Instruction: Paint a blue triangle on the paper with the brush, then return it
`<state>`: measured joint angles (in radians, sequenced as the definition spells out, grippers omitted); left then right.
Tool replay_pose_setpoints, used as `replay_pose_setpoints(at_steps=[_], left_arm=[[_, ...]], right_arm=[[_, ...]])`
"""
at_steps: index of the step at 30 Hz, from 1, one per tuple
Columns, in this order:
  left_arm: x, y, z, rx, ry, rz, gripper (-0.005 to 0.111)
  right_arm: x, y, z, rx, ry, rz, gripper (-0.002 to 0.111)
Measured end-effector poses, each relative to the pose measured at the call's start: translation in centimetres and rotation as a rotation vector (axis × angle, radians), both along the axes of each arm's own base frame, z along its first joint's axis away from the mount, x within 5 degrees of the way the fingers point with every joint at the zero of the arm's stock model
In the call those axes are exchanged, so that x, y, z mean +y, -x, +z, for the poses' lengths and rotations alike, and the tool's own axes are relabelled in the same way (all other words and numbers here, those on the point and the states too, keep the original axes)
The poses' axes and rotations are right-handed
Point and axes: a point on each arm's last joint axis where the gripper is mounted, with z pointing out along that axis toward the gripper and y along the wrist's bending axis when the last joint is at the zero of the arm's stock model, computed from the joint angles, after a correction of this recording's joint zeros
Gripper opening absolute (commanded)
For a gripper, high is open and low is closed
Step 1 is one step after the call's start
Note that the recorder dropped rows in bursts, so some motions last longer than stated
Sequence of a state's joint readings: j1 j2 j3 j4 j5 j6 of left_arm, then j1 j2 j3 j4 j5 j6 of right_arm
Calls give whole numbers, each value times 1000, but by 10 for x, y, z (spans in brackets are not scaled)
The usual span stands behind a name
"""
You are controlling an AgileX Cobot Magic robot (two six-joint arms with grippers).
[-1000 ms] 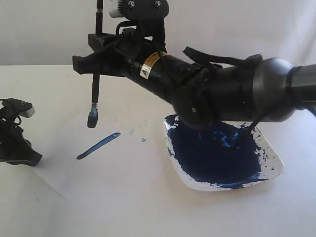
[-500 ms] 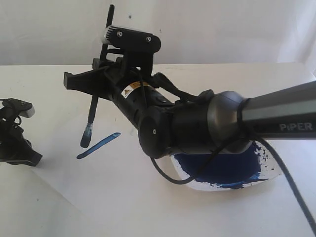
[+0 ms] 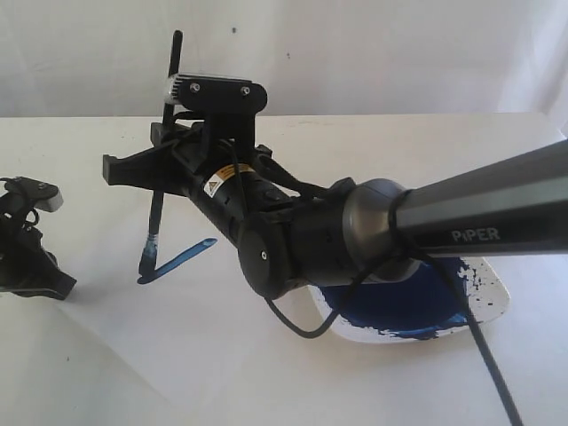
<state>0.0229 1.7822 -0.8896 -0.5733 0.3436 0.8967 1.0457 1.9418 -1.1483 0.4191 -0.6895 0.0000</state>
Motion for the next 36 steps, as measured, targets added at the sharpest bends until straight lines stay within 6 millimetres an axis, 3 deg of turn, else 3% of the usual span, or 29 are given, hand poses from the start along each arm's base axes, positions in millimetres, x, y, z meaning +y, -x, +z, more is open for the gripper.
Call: replay_pose_setpoints(at_steps=[14,28,36], left_arm=[[4,0,2,-4,-27,-25,0],[2,0,24,-77,31,46,0],[-3,-2,18,-63,75,33,0]], right_arm=[[1,-1,1,11,-26,-3,0],[1,0,1,14,-30,1,0],[1,0,1,14,-30,1,0]])
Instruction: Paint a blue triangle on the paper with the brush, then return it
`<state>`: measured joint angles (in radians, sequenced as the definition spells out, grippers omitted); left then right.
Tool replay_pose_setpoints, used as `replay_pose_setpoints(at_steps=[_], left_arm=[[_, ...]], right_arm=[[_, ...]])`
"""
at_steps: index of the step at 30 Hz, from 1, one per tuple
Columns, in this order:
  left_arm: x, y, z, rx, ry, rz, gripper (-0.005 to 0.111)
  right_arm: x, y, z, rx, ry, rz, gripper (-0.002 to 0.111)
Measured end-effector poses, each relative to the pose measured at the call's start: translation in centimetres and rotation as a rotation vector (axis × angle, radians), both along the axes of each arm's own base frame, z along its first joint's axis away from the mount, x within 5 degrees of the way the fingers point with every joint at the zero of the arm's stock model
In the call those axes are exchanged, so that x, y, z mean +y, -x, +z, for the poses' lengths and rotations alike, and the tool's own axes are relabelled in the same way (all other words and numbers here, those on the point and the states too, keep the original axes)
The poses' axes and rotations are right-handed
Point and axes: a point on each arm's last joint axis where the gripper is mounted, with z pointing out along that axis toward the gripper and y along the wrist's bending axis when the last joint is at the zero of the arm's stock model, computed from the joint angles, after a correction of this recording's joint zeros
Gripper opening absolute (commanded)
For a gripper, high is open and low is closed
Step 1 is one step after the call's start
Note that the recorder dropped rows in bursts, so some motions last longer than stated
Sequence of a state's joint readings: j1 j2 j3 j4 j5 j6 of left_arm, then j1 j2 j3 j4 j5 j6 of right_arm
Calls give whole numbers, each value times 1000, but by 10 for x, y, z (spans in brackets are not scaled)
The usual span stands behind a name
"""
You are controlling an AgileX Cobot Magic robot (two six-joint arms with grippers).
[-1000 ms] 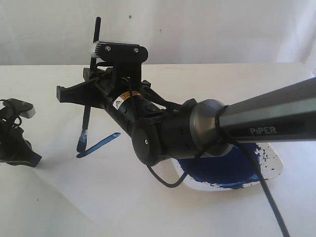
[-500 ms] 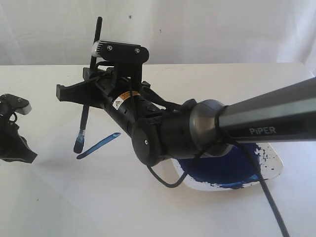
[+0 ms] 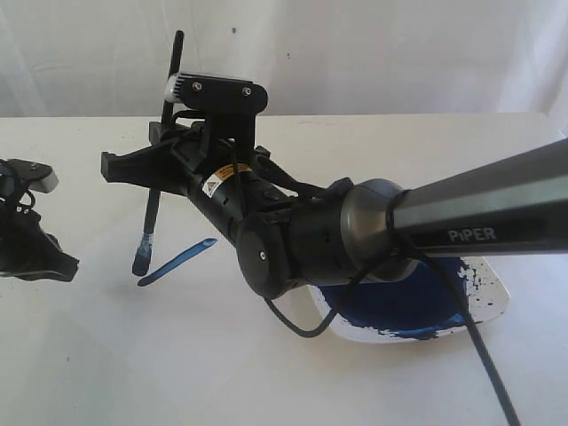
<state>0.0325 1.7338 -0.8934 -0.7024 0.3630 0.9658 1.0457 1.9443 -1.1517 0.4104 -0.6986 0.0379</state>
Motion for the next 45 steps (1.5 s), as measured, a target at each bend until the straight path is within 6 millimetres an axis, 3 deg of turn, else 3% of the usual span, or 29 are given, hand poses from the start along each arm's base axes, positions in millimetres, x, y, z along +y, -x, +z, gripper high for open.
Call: replay_pose_setpoints(at_steps=[14,33,39,45], left_arm=[[-1,-1,-16,43,1,-21,0],[1,0,-17,42,-26,-52,0],[1,0,-17,43,-29,-56,0],[1,0,-17,43,-32,-59,0]], right_arm=[[1,1,-4,33,31,14,0],[1,0,-3,11,9,3,0],[3,-3,-19,6,21,-9,0],[3,-3,-19,-1,17,-13,0]])
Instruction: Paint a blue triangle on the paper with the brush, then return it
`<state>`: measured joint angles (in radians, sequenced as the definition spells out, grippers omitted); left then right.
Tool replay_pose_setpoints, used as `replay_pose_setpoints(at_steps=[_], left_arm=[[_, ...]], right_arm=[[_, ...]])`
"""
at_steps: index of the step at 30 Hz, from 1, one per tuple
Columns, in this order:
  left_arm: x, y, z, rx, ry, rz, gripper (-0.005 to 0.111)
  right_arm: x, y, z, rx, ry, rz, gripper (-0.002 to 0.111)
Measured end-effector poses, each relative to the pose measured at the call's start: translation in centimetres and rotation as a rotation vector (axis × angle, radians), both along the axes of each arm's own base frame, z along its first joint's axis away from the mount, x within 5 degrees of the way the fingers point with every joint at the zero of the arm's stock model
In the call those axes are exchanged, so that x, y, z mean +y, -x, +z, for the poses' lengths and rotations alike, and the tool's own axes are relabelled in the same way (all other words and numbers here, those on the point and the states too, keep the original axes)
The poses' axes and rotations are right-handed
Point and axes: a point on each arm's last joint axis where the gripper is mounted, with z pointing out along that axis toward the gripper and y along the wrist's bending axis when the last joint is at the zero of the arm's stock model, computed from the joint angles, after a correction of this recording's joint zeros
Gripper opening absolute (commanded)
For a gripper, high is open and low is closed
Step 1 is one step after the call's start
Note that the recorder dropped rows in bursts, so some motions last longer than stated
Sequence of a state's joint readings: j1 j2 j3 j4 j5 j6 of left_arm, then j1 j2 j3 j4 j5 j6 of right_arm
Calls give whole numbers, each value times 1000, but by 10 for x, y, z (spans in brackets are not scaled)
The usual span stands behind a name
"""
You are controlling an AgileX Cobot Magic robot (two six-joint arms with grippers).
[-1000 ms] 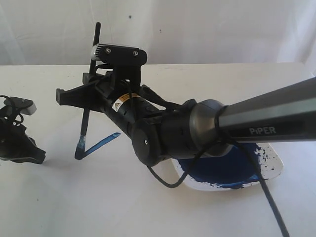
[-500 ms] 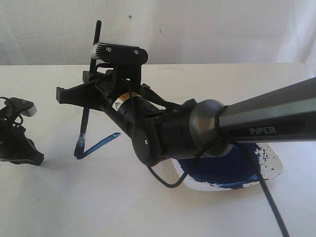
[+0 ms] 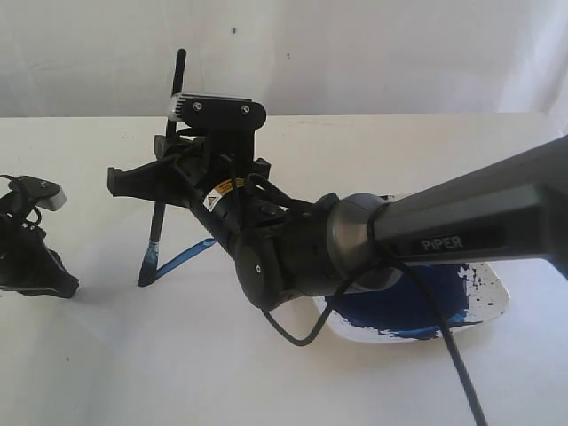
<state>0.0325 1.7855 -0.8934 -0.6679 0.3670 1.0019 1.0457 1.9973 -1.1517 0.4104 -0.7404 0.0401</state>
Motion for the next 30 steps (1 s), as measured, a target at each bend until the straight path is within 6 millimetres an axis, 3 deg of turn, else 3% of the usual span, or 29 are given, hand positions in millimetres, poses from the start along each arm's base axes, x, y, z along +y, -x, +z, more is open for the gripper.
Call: replay_pose_setpoints(at_steps=[30], left_arm=[[0,0,0,1,-1,-4,0]], right_arm=[[-5,-1,2,9,122,-38,0]])
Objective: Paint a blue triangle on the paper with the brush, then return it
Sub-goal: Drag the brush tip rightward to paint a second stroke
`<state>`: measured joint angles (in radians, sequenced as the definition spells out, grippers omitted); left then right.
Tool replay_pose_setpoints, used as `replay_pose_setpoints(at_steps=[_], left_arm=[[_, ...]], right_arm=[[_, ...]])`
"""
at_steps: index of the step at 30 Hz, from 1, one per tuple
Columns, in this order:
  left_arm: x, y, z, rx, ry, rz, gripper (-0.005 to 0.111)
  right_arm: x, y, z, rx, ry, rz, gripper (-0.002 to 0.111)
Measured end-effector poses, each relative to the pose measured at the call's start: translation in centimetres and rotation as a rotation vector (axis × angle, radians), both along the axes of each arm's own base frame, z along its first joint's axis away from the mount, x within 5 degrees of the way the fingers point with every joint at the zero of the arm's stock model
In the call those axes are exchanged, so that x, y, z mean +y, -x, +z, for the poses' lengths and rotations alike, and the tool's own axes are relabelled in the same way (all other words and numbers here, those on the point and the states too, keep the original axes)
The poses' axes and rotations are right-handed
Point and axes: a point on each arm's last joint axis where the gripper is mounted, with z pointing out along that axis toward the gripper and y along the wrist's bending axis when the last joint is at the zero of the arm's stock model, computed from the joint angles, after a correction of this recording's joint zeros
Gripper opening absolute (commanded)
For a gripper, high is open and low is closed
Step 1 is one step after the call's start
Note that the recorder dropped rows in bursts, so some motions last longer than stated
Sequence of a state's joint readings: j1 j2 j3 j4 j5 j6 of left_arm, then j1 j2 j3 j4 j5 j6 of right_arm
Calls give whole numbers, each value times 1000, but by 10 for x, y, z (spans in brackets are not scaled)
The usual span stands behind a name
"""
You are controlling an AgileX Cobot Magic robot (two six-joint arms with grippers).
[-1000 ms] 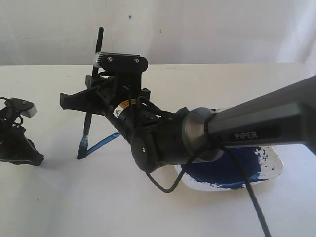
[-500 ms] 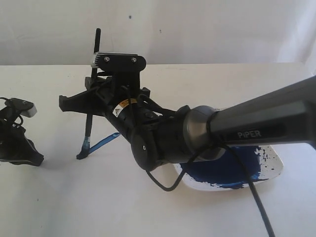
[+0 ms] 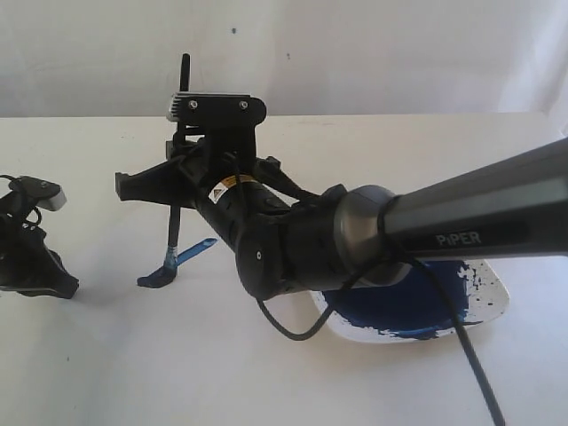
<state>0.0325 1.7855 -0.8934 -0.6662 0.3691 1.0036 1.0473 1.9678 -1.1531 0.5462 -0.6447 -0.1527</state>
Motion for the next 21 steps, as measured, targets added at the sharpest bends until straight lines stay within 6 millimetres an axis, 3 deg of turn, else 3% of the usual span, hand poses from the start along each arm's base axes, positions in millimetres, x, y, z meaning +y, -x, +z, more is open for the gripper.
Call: replay_pose_setpoints(at_steps=[21], left_arm=[[0,0,0,3,1,-2,0]], right_arm=[[-34,-2,12,15,171,-224,0]])
